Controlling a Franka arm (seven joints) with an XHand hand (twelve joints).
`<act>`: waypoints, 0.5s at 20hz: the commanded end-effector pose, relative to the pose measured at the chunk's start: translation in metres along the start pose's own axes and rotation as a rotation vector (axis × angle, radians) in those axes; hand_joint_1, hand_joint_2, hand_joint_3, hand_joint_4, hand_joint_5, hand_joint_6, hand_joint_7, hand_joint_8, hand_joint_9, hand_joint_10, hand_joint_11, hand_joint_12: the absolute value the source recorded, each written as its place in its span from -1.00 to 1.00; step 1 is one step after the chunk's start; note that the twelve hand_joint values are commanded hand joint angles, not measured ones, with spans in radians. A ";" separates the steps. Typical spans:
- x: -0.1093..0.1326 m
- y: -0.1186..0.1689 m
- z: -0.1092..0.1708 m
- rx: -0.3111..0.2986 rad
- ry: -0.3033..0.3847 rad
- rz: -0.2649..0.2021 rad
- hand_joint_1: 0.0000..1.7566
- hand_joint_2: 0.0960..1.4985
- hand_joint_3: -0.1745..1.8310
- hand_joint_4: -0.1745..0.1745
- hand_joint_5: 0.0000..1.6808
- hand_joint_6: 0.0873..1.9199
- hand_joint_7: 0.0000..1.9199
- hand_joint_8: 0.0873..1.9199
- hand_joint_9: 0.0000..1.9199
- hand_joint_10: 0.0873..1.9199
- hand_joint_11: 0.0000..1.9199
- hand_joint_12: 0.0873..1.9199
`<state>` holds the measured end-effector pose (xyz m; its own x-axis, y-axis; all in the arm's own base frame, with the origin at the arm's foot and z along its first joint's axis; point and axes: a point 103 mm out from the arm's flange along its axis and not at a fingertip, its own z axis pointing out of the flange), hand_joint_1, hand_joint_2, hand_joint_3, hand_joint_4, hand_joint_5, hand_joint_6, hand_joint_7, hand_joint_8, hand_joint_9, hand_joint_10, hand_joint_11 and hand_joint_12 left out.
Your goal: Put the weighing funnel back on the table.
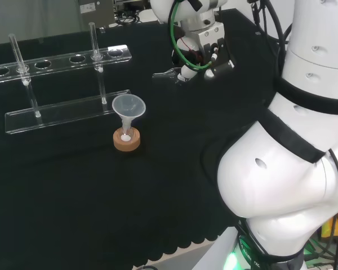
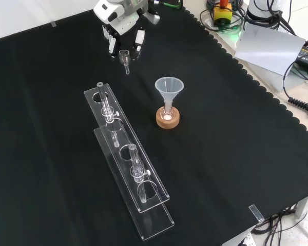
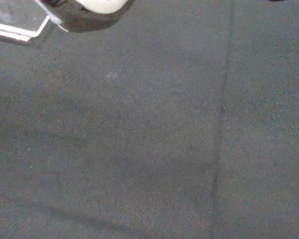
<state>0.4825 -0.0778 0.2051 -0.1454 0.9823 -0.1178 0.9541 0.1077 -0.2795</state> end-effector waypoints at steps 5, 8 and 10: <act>-0.002 0.031 0.058 0.037 0.054 -0.017 0.23 0.35 -0.80 0.80 0.32 -0.20 0.40 -0.78 0.59 -1.00 0.35 -0.33; 0.002 0.037 0.064 0.041 0.061 -0.026 0.23 0.35 -0.80 0.80 0.32 -0.20 0.40 -0.78 0.59 -1.00 0.35 -0.33; 0.005 0.039 0.069 0.037 0.062 -0.031 0.23 0.35 -0.80 0.79 0.32 -0.20 0.40 -0.78 0.59 -1.00 0.35 -0.33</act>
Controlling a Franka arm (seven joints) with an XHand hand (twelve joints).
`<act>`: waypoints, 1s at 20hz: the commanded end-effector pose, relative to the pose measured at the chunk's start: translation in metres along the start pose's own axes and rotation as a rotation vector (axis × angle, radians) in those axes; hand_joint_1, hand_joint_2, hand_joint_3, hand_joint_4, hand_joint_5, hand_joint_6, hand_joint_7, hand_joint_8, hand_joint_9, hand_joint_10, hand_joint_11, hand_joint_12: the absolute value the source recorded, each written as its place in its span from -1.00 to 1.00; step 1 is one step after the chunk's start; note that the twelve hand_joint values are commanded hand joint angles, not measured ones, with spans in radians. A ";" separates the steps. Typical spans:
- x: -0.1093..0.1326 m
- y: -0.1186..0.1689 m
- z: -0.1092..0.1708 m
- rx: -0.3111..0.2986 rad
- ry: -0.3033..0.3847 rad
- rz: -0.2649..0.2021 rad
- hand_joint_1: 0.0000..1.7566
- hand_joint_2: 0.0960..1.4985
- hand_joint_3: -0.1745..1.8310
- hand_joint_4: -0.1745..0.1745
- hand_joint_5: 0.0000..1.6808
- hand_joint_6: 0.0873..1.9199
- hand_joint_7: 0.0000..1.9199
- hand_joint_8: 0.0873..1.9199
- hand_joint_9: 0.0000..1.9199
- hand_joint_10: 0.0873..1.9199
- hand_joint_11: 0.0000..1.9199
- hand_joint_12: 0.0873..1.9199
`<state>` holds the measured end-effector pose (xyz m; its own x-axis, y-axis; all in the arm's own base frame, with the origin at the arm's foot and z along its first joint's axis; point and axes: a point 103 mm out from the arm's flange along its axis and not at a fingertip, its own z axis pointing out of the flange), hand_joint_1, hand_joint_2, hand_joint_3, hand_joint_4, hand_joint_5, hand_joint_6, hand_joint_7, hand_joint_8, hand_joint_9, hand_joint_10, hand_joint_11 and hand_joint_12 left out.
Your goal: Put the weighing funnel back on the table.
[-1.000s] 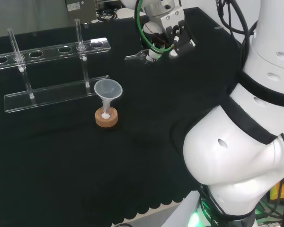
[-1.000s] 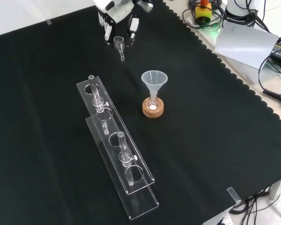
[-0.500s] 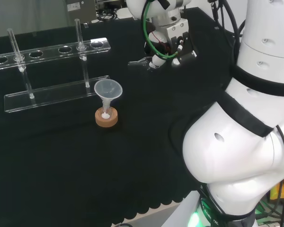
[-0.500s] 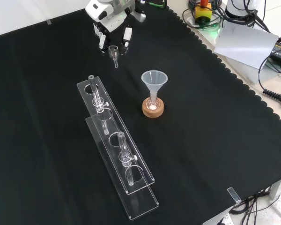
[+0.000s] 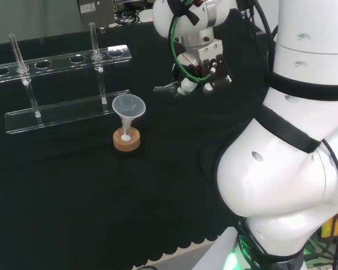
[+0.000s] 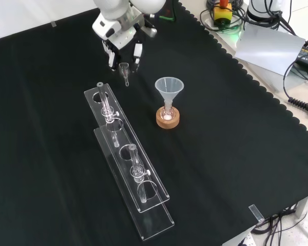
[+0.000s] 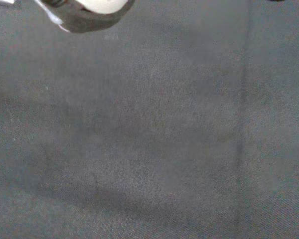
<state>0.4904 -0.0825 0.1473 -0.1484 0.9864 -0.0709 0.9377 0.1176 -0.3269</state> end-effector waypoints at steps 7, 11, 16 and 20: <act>0.006 0.023 0.037 -0.003 0.024 -0.017 0.23 0.35 -0.79 0.78 0.32 -0.20 0.40 -0.78 0.59 -1.00 0.35 -0.33; 0.006 0.025 0.048 0.015 0.029 -0.016 0.23 0.35 -0.79 0.77 0.32 -0.20 0.39 -0.78 0.59 -1.00 0.35 -0.32; 0.004 0.026 0.057 0.019 0.038 -0.015 0.23 0.35 -0.79 0.76 0.32 -0.20 0.39 -0.78 0.59 -1.00 0.35 -0.32; 0.005 0.028 0.063 0.028 0.036 -0.016 0.23 0.35 -0.79 0.75 0.32 -0.20 0.39 -0.78 0.58 -1.00 0.34 -0.32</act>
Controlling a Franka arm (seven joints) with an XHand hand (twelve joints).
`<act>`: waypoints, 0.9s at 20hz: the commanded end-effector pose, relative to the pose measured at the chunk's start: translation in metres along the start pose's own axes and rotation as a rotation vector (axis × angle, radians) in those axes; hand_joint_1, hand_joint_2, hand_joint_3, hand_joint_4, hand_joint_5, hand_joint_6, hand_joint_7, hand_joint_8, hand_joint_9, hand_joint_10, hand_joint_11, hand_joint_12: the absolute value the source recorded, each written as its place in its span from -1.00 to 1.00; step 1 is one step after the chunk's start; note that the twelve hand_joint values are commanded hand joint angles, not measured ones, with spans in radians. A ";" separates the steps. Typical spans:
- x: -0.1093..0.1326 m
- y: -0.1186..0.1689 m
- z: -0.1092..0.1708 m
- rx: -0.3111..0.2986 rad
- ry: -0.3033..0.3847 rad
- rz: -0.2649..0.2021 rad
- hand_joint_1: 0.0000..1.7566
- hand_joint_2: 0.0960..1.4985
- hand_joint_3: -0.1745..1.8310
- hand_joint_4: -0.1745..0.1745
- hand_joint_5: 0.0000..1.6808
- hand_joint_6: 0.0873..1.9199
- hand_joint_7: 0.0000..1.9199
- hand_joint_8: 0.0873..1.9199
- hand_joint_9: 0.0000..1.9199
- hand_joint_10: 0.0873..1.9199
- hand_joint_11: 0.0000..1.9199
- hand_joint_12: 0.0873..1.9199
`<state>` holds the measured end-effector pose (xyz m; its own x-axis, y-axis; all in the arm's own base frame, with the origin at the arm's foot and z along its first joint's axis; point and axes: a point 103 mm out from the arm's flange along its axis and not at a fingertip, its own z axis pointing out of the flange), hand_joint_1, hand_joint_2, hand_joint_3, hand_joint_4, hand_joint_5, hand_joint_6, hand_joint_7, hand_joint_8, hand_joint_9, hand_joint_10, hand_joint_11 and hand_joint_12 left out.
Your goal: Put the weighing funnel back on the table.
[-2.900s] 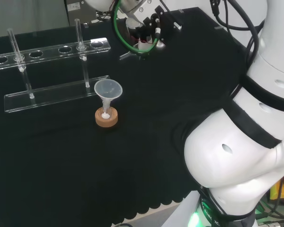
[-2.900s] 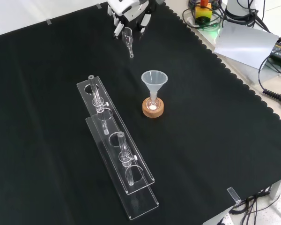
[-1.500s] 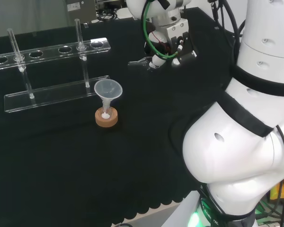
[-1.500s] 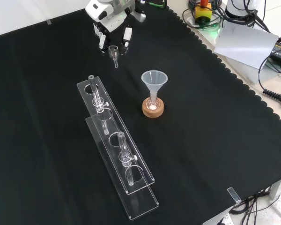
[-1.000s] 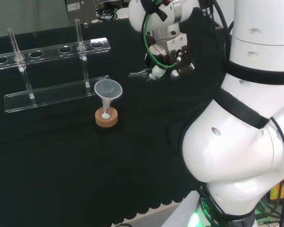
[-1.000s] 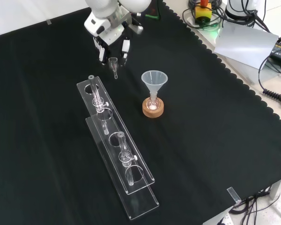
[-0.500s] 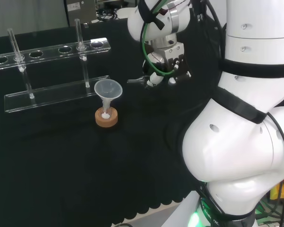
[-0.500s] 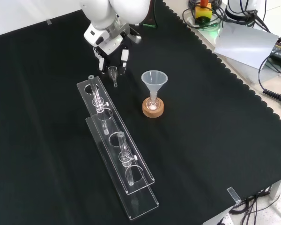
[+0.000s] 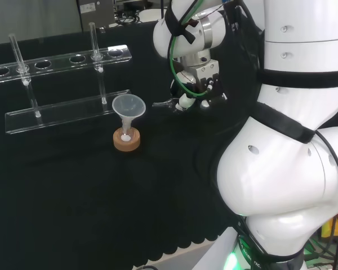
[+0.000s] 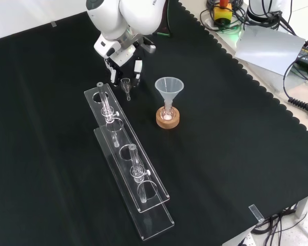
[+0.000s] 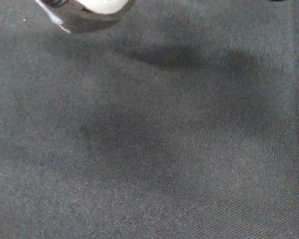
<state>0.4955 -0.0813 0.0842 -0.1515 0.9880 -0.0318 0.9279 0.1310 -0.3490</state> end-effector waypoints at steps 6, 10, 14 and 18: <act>0.002 0.007 0.012 0.012 -0.013 -0.004 0.23 0.35 -0.79 0.74 0.31 -0.19 0.39 -0.78 0.58 -1.00 0.34 -0.32; 0.003 0.008 0.013 0.010 -0.012 -0.006 0.23 0.35 -0.79 0.73 0.31 -0.19 0.38 -0.78 0.58 -1.00 0.34 -0.32; 0.003 0.010 0.014 0.015 -0.014 -0.006 0.23 0.35 -0.79 0.73 0.31 -0.19 0.38 -0.78 0.58 -1.00 0.33 -0.32; 0.005 0.013 0.016 0.019 -0.010 -0.009 0.23 0.35 -0.79 0.69 0.30 -0.18 0.37 -0.78 0.57 -1.00 0.33 -0.32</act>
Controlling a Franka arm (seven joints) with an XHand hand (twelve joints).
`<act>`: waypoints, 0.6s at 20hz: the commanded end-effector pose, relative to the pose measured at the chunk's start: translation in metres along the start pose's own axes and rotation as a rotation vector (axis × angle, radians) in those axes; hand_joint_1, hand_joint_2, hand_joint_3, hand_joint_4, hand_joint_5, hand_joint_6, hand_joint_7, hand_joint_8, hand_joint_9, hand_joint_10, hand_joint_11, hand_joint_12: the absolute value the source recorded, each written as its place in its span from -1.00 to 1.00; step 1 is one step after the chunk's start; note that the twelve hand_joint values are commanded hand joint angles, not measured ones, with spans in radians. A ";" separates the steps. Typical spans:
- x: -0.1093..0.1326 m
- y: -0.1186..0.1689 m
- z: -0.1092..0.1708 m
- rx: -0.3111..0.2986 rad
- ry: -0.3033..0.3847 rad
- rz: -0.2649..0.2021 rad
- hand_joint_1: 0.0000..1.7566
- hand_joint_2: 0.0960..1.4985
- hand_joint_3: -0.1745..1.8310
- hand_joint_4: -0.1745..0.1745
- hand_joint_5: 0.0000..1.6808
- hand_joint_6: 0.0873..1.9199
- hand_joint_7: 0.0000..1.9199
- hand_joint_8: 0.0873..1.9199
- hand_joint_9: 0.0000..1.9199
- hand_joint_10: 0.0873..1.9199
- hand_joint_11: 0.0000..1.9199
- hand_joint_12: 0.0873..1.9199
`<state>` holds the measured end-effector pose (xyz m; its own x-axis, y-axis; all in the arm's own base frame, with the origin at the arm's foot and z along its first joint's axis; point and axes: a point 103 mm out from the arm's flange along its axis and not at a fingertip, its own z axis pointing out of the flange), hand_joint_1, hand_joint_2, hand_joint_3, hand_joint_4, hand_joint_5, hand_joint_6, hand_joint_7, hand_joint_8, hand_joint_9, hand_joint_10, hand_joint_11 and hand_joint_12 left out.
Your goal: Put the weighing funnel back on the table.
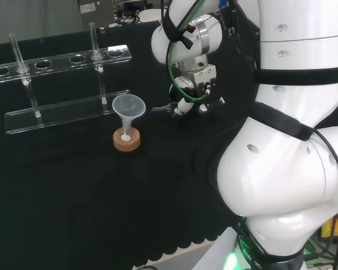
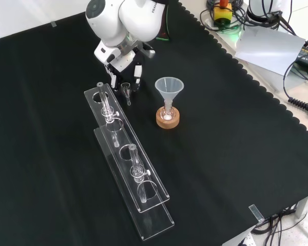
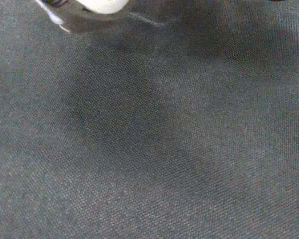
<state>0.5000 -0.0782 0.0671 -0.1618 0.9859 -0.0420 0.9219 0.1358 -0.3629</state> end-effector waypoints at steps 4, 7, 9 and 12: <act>0.003 0.002 0.002 0.006 0.009 -0.005 0.23 0.36 -0.78 0.61 0.28 -0.14 0.33 -0.78 0.56 -1.00 0.32 -0.31; 0.001 0.001 0.002 0.014 0.017 -0.007 0.22 0.38 -0.78 0.60 0.24 -0.09 0.27 -0.73 0.54 -1.00 0.29 -0.28; 0.000 0.000 0.002 0.017 0.026 -0.008 0.20 0.40 -0.79 0.65 0.21 -0.05 0.18 -0.63 0.51 -1.00 0.25 -0.25; -0.001 -0.001 0.001 0.027 0.035 -0.008 0.17 0.44 -0.81 0.81 0.15 0.03 0.01 -0.49 0.47 -1.00 0.18 -0.19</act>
<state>0.4996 -0.0780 0.0653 -0.1604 0.9869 -0.0174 0.9141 0.1419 -0.3798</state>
